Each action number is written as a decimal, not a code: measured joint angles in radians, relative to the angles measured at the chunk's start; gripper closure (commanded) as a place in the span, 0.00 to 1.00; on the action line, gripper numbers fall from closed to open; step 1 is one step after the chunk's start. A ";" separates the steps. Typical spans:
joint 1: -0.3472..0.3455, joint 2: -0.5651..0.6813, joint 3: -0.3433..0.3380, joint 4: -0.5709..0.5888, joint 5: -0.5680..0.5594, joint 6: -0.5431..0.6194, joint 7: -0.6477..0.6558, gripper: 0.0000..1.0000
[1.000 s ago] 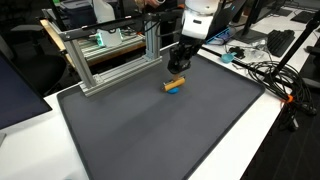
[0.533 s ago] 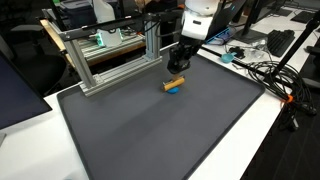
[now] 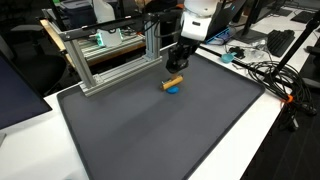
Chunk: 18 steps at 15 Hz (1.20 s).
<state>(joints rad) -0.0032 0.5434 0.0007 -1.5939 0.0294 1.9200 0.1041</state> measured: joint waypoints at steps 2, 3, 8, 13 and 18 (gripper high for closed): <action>-0.001 0.000 0.000 -0.008 0.001 -0.020 -0.015 0.78; -0.001 0.000 0.000 -0.016 0.001 -0.025 -0.021 0.78; -0.006 -0.045 -0.004 -0.073 0.000 -0.037 -0.042 0.78; -0.006 -0.207 -0.011 -0.209 -0.085 0.036 -0.151 0.78; 0.003 -0.355 0.001 -0.324 -0.193 0.146 -0.271 0.78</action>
<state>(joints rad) -0.0002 0.1886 0.0022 -1.9176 -0.1641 2.0663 -0.1669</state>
